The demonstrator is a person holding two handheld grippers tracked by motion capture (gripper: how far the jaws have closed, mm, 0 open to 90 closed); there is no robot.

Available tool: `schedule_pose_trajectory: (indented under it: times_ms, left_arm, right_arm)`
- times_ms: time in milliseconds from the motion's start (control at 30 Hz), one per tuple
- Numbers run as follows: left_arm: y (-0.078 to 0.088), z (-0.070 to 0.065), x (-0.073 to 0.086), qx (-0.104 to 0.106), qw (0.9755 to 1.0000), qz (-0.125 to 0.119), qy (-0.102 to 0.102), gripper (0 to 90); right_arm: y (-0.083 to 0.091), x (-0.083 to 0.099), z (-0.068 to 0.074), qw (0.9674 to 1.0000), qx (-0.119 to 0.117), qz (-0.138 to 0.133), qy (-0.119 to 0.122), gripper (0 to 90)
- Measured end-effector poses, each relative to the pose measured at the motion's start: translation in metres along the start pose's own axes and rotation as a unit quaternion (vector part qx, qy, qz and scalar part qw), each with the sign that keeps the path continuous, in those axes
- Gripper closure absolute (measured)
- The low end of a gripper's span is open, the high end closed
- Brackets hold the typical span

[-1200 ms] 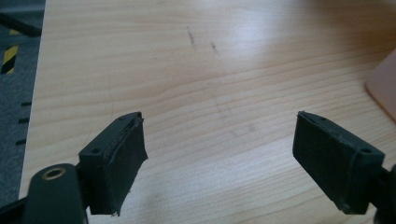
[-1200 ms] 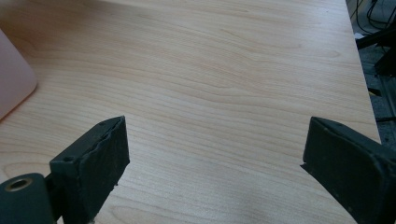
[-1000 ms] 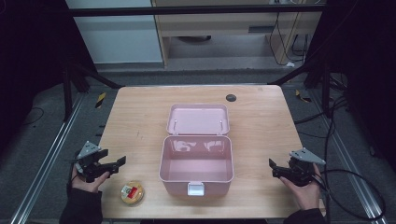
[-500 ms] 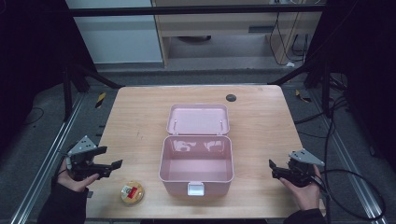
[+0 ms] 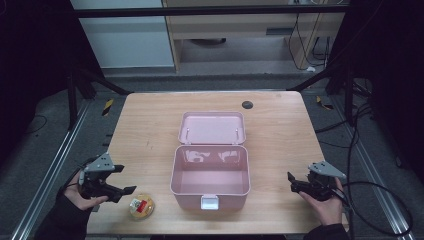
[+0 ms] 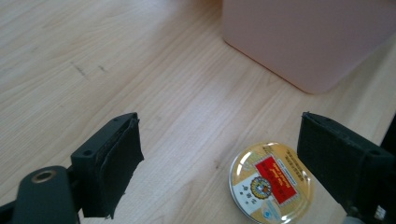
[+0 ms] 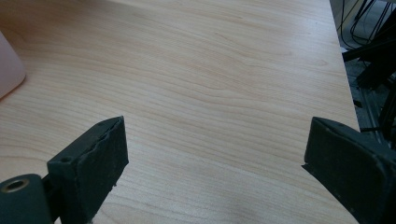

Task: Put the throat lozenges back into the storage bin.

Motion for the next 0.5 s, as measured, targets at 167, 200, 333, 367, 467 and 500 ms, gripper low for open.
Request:
schedule_pose_trajectory:
  times_ms: [167, 200, 333, 367, 467, 500]
  left_arm:
    - [-0.003, -0.006, -0.001, 0.028, 0.9988, 0.028, -0.029, 12.3]
    - [-0.003, -0.008, -0.002, 0.033, 0.9984, 0.032, -0.034, 12.2]
    - [-0.006, -0.012, -0.002, 0.050, 0.9963, 0.050, -0.049, 11.7]
    - [-0.006, -0.012, -0.002, 0.052, 0.9958, 0.056, -0.050, 11.5]
    - [-0.008, -0.013, 0.000, 0.062, 0.9938, 0.073, -0.057, 11.3]
    - [-0.008, -0.014, 0.001, 0.065, 0.9930, 0.078, -0.059, 11.2]
  right_arm:
    - [-0.001, 0.002, 0.001, 1.0000, -0.002, 0.006, 0.003, 6.2]
    - [-0.001, 0.002, 0.001, 1.0000, -0.002, 0.006, 0.004, 6.2]
    - [-0.001, 0.002, 0.000, 1.0000, -0.001, 0.004, 0.003, 6.3]
    - [-0.001, 0.002, 0.000, 1.0000, -0.001, 0.004, 0.003, 6.3]
    - [-0.001, 0.002, 0.001, 1.0000, -0.003, 0.006, 0.005, 6.2]
    - [-0.001, 0.002, 0.001, 1.0000, -0.004, 0.007, 0.004, 6.1]
Point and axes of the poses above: each handheld gripper's, and its own axes: y roughly backward along the jaws, x roughly out of its underside, z roughly to its left, the point moved 4 cm from there along -y, roughly forward along the jaws, and after that the axes turned 14 degrees about -z, right-handed, at the moved point
